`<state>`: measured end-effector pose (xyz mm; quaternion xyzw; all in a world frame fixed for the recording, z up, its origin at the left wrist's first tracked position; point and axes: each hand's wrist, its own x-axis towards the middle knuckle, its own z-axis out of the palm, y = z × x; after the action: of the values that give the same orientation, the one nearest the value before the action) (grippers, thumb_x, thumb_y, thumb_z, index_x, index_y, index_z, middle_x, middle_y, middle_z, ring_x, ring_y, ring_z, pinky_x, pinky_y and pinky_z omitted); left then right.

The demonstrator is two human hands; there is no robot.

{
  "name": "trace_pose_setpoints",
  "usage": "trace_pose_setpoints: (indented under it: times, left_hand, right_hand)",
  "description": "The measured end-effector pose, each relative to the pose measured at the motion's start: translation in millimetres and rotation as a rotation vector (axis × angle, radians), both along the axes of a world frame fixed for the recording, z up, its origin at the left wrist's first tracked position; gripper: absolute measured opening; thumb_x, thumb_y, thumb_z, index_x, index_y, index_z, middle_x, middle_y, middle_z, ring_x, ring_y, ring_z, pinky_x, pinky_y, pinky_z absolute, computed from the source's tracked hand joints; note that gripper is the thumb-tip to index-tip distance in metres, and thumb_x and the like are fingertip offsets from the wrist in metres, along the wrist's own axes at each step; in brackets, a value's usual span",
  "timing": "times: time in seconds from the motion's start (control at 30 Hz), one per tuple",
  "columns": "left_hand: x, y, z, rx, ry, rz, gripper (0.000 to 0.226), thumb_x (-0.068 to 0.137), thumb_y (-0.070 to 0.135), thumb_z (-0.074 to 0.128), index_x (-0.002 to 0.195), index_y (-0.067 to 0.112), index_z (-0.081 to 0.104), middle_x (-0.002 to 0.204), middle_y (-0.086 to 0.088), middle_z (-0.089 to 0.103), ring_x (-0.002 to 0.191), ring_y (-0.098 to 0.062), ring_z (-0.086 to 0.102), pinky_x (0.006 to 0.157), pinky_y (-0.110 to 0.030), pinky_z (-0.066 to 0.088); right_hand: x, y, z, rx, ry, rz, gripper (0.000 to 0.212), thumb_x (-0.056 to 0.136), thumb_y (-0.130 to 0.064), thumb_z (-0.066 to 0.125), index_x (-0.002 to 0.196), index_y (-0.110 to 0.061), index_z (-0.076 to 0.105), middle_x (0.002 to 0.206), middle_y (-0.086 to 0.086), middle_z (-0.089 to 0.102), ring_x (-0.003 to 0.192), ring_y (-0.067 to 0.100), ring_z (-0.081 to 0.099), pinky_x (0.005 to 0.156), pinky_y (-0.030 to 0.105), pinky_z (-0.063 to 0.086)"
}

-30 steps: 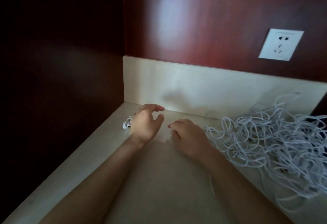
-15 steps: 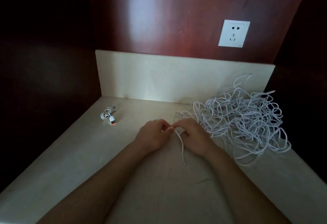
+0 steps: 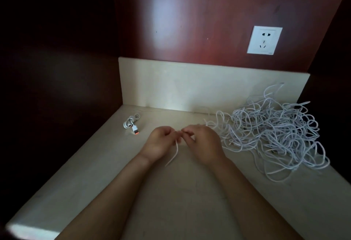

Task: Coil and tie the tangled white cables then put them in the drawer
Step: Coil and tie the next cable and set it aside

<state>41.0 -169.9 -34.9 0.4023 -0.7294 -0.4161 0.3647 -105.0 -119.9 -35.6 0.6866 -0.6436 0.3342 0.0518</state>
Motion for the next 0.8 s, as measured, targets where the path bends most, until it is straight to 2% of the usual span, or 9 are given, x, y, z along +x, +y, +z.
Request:
trace_pose_setpoints:
  times: [0.07, 0.2, 0.3, 0.37, 0.43, 0.57, 0.67, 0.73, 0.8]
  left_hand:
    - [1, -1, 5, 0.223, 0.185, -0.011, 0.036, 0.098, 0.014, 0.048, 0.064, 0.008, 0.058, 0.061, -0.007, 0.054, 0.047, -0.011, 0.047, 0.051, -0.020, 0.039]
    - [6, -11, 6, 0.707, 0.501, -0.081, 0.031, 0.101, 0.017, 0.038, 0.071, 0.016, 0.047, 0.050, 0.007, 0.033, 0.033, -0.004, 0.024, 0.033, -0.015, 0.018]
    - [14, -18, 10, 0.945, 0.781, -0.182, 0.021, 0.093, 0.022, 0.045, 0.073, 0.021, 0.048, 0.045, 0.010, 0.022, 0.030, -0.002, 0.016, 0.031, -0.014, 0.011]
    - [20, -20, 13, 1.002, 0.952, -0.230, 0.015, 0.087, 0.025, 0.051, 0.073, 0.019, 0.056, 0.045, 0.009, 0.023, 0.036, -0.004, 0.009, 0.032, -0.015, 0.012]
    - [23, -21, 14, 1.012, 1.028, -0.242, 0.020, 0.091, 0.027, 0.050, 0.079, 0.016, 0.062, 0.045, 0.009, 0.024, 0.041, -0.005, 0.008, 0.034, -0.015, 0.013]
    - [16, -21, 12, 0.918, 1.059, -0.116, 0.024, 0.100, 0.026, 0.046, 0.089, 0.017, 0.066, 0.056, 0.007, 0.040, 0.047, -0.005, 0.038, 0.043, -0.015, 0.035]
    - [16, -23, 10, 0.889, 1.095, -0.012, 0.023, 0.100, 0.026, 0.048, 0.090, 0.016, 0.068, 0.081, 0.000, 0.061, 0.072, -0.013, 0.061, 0.070, -0.026, 0.054]
    - [18, -24, 9, 0.862, 1.085, -0.016, 0.026, 0.103, 0.027, 0.043, 0.091, 0.019, 0.064, 0.099, -0.002, 0.067, 0.093, -0.019, 0.064, 0.093, -0.037, 0.047]
    - [19, -23, 10, 0.857, 1.112, -0.039, 0.029, 0.104, 0.027, 0.038, 0.088, 0.019, 0.062, 0.103, -0.004, 0.069, 0.094, -0.020, 0.067, 0.096, -0.041, 0.045]
  right_hand:
    - [8, -6, -2, -0.052, -0.086, -0.023, 0.012, 0.091, -0.028, 0.060, 0.089, -0.026, 0.072, 0.088, -0.007, 0.070, 0.080, 0.014, 0.063, 0.073, 0.032, 0.048]
    - [18, -14, -11, -0.084, -0.080, -0.039, 0.017, 0.094, -0.028, 0.057, 0.103, -0.026, 0.072, 0.095, -0.006, 0.071, 0.082, 0.016, 0.063, 0.072, 0.031, 0.046]
    - [13, -13, -12, -0.157, -0.012, -0.019, 0.022, 0.091, -0.029, 0.052, 0.096, -0.024, 0.073, 0.080, -0.001, 0.071, 0.074, 0.022, 0.064, 0.066, 0.034, 0.047]
    - [7, -12, -12, -0.192, 0.024, -0.014, 0.026, 0.088, -0.033, 0.049, 0.082, -0.022, 0.072, 0.067, 0.000, 0.066, 0.066, 0.024, 0.060, 0.061, 0.035, 0.047]
    - [7, -10, -12, -0.161, 0.007, 0.004, 0.030, 0.088, -0.038, 0.046, 0.081, -0.022, 0.070, 0.066, -0.001, 0.064, 0.067, 0.022, 0.058, 0.062, 0.034, 0.044]
    - [17, -4, -12, -0.070, -0.037, 0.116, 0.029, 0.092, -0.035, 0.045, 0.094, -0.023, 0.070, 0.077, -0.002, 0.066, 0.078, 0.021, 0.059, 0.066, 0.035, 0.045]
    - [20, 1, -12, -0.023, -0.058, 0.151, 0.032, 0.094, -0.034, 0.044, 0.113, -0.027, 0.069, 0.094, -0.001, 0.072, 0.088, 0.018, 0.062, 0.073, 0.035, 0.049]
    - [20, 2, -14, 0.018, -0.074, 0.157, 0.032, 0.096, -0.035, 0.044, 0.117, -0.030, 0.067, 0.095, -0.001, 0.073, 0.089, 0.018, 0.064, 0.073, 0.033, 0.048]
    - [21, 3, -15, 0.060, -0.057, 0.150, 0.029, 0.098, -0.036, 0.045, 0.114, -0.029, 0.068, 0.091, 0.001, 0.072, 0.087, 0.021, 0.064, 0.071, 0.033, 0.047]
